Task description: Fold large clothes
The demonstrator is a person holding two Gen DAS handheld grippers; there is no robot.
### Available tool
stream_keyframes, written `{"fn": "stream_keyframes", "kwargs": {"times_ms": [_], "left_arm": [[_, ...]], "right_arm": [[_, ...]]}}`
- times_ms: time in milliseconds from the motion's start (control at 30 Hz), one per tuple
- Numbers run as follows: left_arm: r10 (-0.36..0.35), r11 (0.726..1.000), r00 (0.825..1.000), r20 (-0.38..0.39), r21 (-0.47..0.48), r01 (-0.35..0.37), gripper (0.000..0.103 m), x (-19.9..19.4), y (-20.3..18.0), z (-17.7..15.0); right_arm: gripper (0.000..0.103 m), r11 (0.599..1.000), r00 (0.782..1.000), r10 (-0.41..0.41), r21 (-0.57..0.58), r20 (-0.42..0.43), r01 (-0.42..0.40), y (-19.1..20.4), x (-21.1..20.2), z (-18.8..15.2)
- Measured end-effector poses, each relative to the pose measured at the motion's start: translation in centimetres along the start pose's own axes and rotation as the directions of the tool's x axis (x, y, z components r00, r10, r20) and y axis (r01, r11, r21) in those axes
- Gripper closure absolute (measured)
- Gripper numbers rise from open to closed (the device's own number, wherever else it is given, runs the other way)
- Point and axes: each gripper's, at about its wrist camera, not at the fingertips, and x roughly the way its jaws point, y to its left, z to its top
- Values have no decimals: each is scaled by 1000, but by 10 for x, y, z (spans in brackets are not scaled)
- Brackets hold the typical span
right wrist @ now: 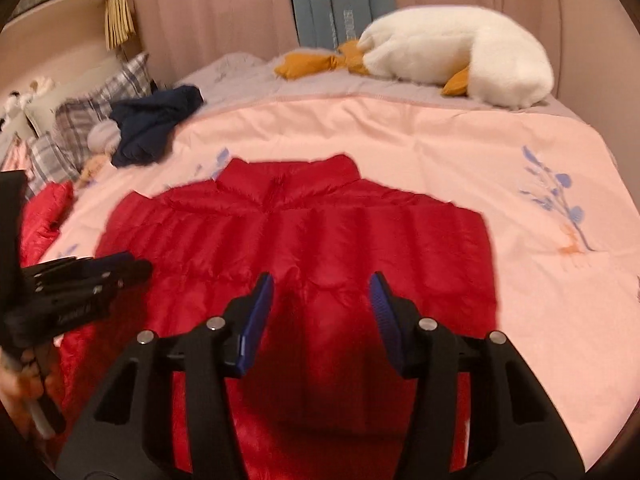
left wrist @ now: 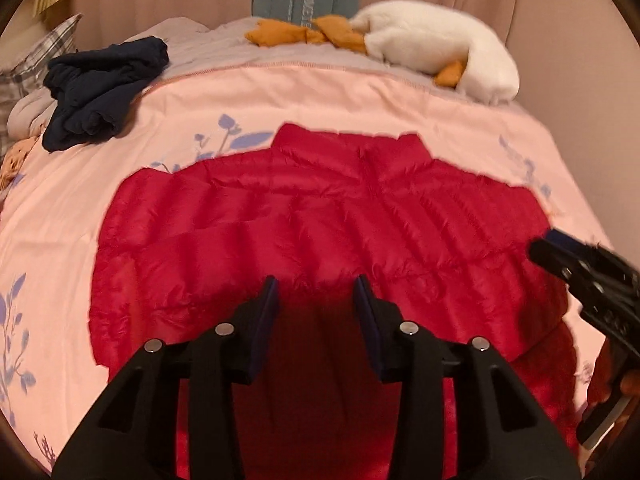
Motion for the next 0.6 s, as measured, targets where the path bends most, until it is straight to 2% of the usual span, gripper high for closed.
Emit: {"fn": "stream_keyframes", "kwargs": {"times_ms": [100,233,367,467,533,600], "left_arm": [[-3,1000,999,-43,-5,2,61,20,6,-6],[7,1000,999,-51,15,-6,61,30,4,-11],[10,1000,998,-59,11,-9,61,30,3,-7],[3,1000,999,-46,6,-3,61,20,5,-7],[5,1000,999,-43,18,-4,61,19,5,-9],[4,1000,999,-44,20,-3,61,20,5,-11]], "right_arm": [[51,1000,996,-29,-13,-81,28,-1,35,-13],[51,998,995,-52,-45,-88,49,2,46,-23],[51,999,993,-50,-27,-108,47,3,40,-15],[50,1000,999,17,15,-49,-16,7,19,-9],[50,998,998,62,-8,-16,-62,18,6,-9],[50,994,996,81,-72,-23,-82,36,4,-15]]}}
